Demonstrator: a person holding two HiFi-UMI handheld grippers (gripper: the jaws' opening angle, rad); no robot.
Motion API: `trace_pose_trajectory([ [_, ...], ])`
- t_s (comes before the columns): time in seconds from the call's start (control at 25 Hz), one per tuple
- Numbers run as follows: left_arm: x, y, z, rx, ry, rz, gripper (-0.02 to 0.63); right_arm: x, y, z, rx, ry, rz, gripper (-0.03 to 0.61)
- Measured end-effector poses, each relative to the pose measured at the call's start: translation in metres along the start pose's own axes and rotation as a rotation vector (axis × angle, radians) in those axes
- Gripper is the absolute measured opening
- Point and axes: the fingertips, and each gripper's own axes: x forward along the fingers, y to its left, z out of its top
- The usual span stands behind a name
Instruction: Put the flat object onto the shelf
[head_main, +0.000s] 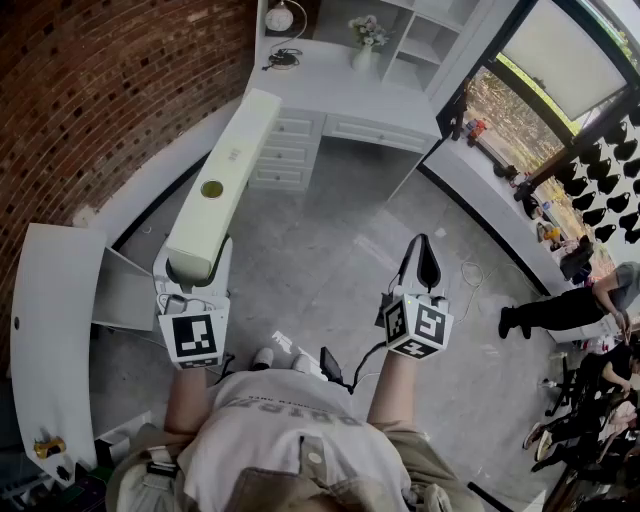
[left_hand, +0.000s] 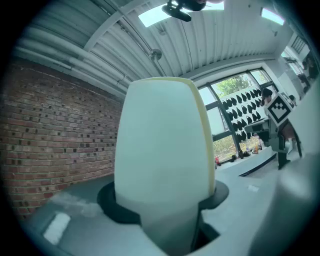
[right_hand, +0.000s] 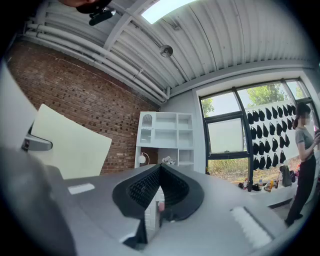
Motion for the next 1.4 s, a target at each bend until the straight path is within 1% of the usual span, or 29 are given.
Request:
trace_pose_trajectory([
  [0.32, 0.009, -0.011, -0.002, 0.001, 0.016, -0.006, 0.290, 0.002, -0.009, -0.002, -0.015, 0.007, -0.005, 0.000],
  [0.6, 0.013, -0.028, 0.000, 0.003, 0.020, -0.022, 0.290, -0.001, -0.024, -0.004, -0.027, 0.015, -0.012, 0.000],
  [0.68, 0.014, -0.033, 0.000, -0.021, 0.020, -0.038, 0.290, -0.002, -0.027, -0.006, -0.010, 0.019, -0.009, 0.000],
  [0.72, 0.015, -0.035, 0.000, -0.059, 0.019, -0.057, 0.290, -0.003, -0.030, -0.007, 0.015, 0.018, -0.008, 0.000],
  [0.76, 0.017, -0.038, 0.000, -0.122, 0.016, -0.086, 0.290, -0.004, -0.034, -0.006, 0.055, 0.011, -0.005, 0.000],
  [0.8, 0.019, -0.040, 0.000, -0.207, 0.014, -0.127, 0.290, -0.005, -0.040, -0.006, 0.113, -0.003, -0.002, 0.000],
  [0.92, 0.031, -0.048, 0.001, -0.478, 0.006, -0.288, 0.290, -0.006, -0.057, -0.007, 0.354, -0.041, 0.044, 0.009],
  [0.96, 0.035, -0.051, 0.004, -0.548, 0.002, -0.344, 0.290, -0.006, -0.061, -0.012, 0.425, -0.036, 0.073, 0.078],
  [1.0, 0.039, -0.055, 0.008, -0.604, -0.003, -0.397, 0.291, -0.007, -0.062, -0.018, 0.484, -0.022, 0.103, 0.173],
  [1.08, 0.046, -0.063, 0.018, -0.685, -0.012, -0.492, 0.291, -0.009, -0.063, -0.034, 0.570, 0.012, 0.149, 0.229],
  [1.12, 0.049, -0.068, 0.022, -0.720, -0.016, -0.537, 0.291, -0.010, -0.060, -0.043, 0.604, 0.033, 0.171, 0.276],
  [1.2, 0.055, -0.076, 0.028, -0.797, -0.022, -0.619, 0.291, -0.011, -0.047, -0.060, 0.676, 0.075, 0.228, 0.333],
  [1.24, 0.058, -0.079, 0.031, -0.842, -0.021, -0.657, 0.291, -0.011, -0.036, -0.066, 0.725, 0.089, 0.271, 0.361],
  [1.32, 0.062, -0.086, 0.034, -0.924, -0.002, -0.732, 0.291, -0.009, -0.008, -0.074, 0.846, 0.096, 0.383, 0.403],
  [1.4, 0.066, -0.095, 0.036, -0.987, 0.029, -0.800, 0.291, -0.006, 0.014, -0.082, 0.944, 0.111, 0.474, 0.442],
])
